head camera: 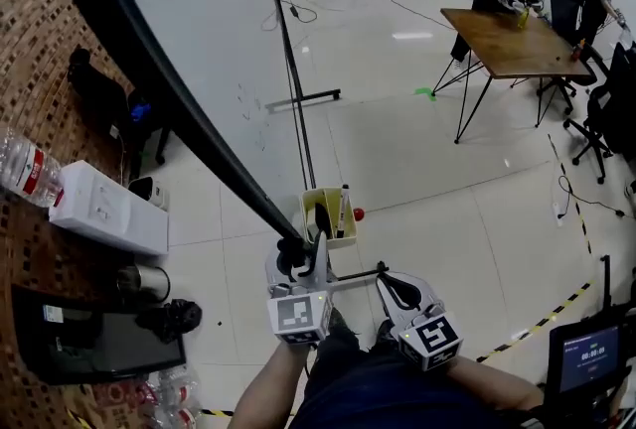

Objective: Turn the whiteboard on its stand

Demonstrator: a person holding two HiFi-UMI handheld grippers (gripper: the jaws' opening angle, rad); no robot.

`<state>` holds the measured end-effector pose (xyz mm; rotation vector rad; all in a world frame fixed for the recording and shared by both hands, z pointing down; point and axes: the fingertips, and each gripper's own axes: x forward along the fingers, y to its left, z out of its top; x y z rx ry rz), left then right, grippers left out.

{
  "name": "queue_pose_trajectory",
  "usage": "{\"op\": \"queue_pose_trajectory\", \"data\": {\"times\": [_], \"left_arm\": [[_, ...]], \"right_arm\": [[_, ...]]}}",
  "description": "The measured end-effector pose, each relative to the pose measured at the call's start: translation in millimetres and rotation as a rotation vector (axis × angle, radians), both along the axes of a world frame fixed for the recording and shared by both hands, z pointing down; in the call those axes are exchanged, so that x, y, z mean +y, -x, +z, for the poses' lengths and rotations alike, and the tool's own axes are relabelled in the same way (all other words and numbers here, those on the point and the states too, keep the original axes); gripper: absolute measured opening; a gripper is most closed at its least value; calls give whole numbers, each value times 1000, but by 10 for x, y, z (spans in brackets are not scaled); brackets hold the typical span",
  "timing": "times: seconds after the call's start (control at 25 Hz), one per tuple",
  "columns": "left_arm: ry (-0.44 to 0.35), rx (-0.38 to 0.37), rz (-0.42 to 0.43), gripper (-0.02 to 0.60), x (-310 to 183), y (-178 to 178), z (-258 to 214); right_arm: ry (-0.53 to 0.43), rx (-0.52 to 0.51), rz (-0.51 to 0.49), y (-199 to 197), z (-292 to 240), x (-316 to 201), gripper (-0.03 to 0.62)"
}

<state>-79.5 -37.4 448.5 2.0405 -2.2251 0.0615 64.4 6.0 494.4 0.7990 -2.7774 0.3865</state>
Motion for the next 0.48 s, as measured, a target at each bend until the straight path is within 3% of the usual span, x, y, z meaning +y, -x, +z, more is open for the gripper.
{"op": "queue_pose_trajectory", "data": {"times": [0.32,0.48], "left_arm": [[11,-8,-59,178,347,-68,-30],[2,2,-50,181,569,-120,4]], "right_arm": [[57,-58,-46,-265,35,315,17],[7,-44,-35,-292,-91,388,17]]}}
